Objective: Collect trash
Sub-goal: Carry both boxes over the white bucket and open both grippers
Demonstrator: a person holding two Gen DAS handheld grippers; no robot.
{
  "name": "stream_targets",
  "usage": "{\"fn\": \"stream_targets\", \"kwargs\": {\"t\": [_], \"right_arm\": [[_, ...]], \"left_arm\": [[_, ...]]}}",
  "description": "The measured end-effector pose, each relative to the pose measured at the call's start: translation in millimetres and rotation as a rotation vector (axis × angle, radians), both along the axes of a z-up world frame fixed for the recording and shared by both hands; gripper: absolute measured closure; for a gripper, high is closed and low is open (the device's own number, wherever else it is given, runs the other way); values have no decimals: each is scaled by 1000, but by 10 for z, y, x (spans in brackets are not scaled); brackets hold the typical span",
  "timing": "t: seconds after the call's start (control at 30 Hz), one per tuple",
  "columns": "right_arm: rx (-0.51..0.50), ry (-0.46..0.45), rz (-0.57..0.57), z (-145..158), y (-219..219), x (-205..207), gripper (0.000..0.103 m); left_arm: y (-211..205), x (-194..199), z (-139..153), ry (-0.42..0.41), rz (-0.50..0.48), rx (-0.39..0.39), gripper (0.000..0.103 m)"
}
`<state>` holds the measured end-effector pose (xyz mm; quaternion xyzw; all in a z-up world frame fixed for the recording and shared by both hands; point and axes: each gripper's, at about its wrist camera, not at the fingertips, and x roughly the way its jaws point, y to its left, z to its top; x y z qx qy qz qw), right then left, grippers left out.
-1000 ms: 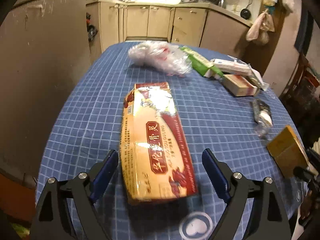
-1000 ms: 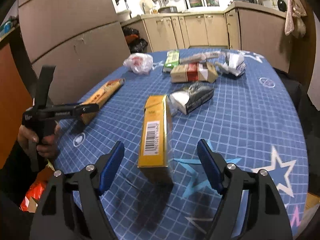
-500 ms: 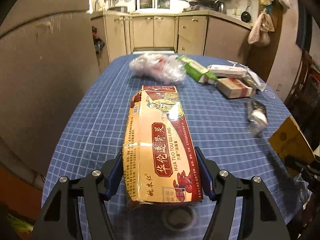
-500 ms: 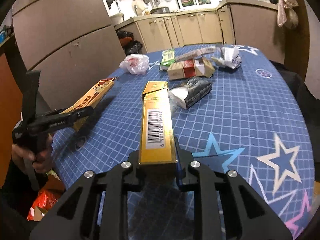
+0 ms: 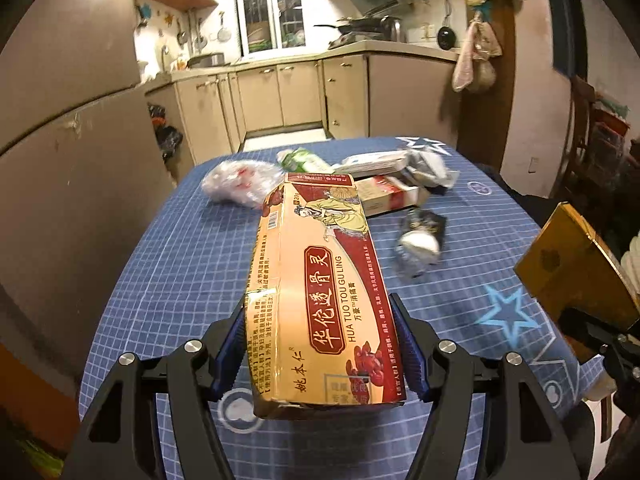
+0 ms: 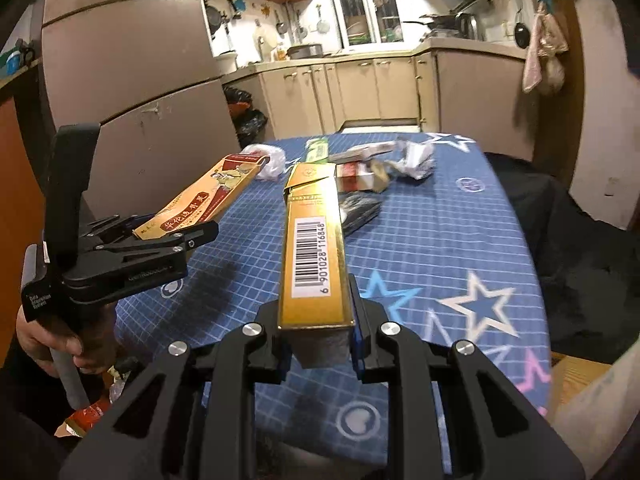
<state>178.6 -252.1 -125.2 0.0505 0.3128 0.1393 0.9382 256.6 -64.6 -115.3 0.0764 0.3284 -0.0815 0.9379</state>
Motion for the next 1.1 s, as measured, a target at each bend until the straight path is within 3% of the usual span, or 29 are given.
{"fn": "stream_targets", "kwargs": {"t": [0.7,1.1], "right_arm": [[11,-145,-316,487,-1160,-810,82],[-40,-204,-495,615,-1739,-1297,82]], "left_arm": [[-1495,-346,446,-120,-257,41,36],[-2364,-646,628,-165,-440,39,36]]}}
